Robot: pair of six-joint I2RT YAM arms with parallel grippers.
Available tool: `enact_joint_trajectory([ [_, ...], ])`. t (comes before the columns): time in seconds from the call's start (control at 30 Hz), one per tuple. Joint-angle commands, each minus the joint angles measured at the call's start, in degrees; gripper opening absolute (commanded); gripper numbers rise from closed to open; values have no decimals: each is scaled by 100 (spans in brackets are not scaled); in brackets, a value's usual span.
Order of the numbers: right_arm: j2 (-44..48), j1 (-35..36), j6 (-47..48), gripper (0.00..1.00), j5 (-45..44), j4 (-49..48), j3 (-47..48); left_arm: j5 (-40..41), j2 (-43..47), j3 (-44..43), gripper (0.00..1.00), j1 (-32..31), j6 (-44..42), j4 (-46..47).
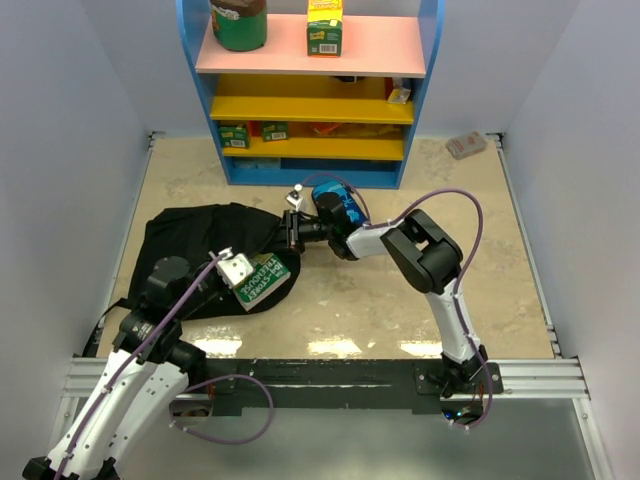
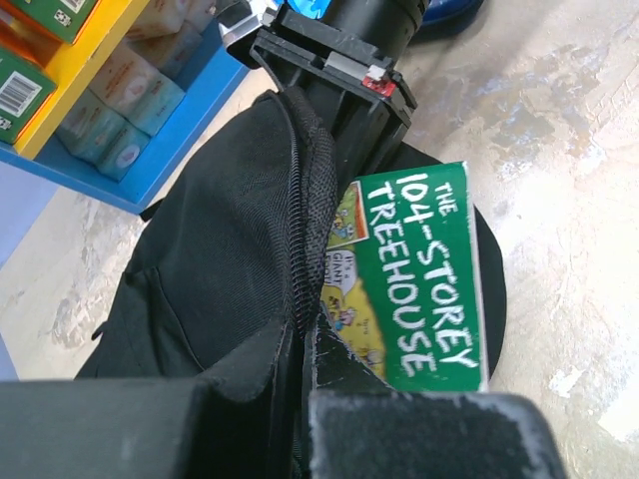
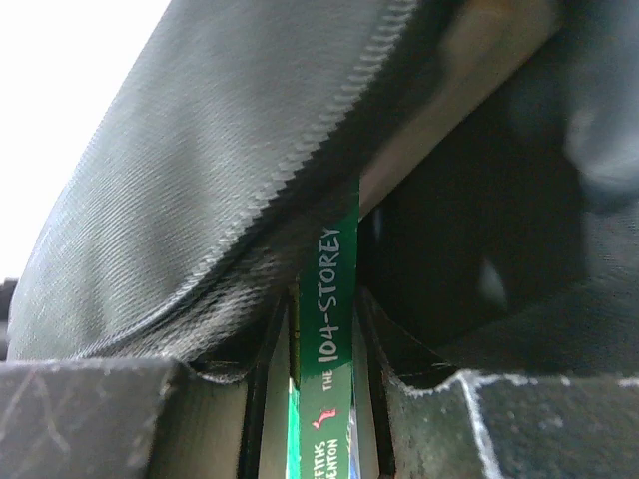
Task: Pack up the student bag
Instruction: Place the book in the student bag.
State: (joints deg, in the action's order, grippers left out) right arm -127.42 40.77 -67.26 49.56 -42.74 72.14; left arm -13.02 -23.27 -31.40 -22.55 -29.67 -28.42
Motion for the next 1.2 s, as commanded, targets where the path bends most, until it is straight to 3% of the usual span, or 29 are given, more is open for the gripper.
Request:
enact_joint_trajectory([
  [0.0,735,141,-128,0,-1691,706,108,-483,1237,-332,0,22,-21,452],
  [0.4,1140,352,-1412,0,-3741,573,-218,-509,1298,-367,0,31,-74,320],
  [0.6,1263,791,-1623,0,-4937,1093,19,-535,1281,-314,0,31,-39,381],
  [0.83,964,1793,-1263,1,-6002,2305,1118,-518,1272,-270,0,31,-30,461],
  [0.87,938,1811,-1124,18,-5993,2462,1153,-509,1281,-279,0,31,-30,469],
  [0.97,911,1803,-860,51,-5774,2788,1171,-491,1325,-270,0,31,-65,434],
  [1.07,789,1697,-307,63,-5440,3130,1214,-465,1369,-209,0,31,-100,469],
  [1.17,937,1688,81,63,-5518,3475,979,-465,1360,-200,0,31,-74,531],
])
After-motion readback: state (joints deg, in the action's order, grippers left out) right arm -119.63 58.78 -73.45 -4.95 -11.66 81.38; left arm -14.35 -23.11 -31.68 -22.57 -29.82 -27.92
